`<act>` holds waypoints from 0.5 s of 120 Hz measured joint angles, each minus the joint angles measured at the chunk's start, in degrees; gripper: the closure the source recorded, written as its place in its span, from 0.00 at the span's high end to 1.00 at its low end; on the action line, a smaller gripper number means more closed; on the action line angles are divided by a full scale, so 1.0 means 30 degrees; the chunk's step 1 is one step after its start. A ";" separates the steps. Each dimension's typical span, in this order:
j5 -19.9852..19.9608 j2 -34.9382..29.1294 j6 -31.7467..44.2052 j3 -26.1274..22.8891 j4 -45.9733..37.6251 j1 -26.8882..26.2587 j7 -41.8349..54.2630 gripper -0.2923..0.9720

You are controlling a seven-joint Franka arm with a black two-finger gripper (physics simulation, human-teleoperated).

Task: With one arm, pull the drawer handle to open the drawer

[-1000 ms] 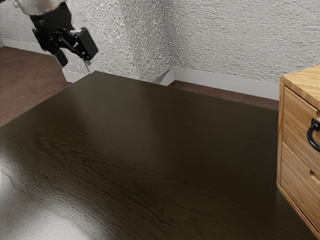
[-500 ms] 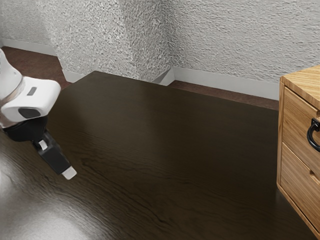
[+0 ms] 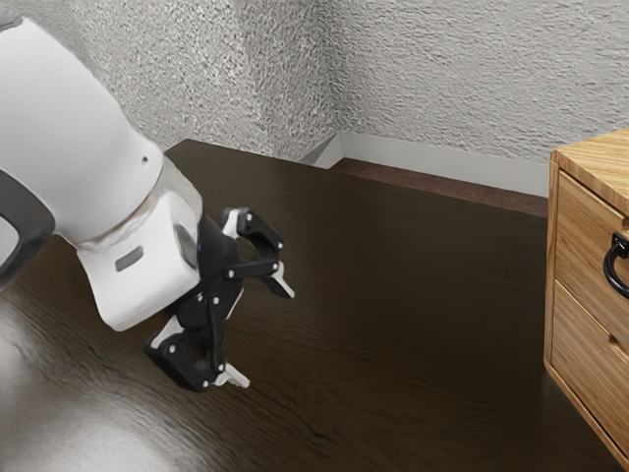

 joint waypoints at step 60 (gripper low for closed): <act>0.1394 0.3209 0.3834 0.0886 0.2457 -0.3550 0.7607 0.77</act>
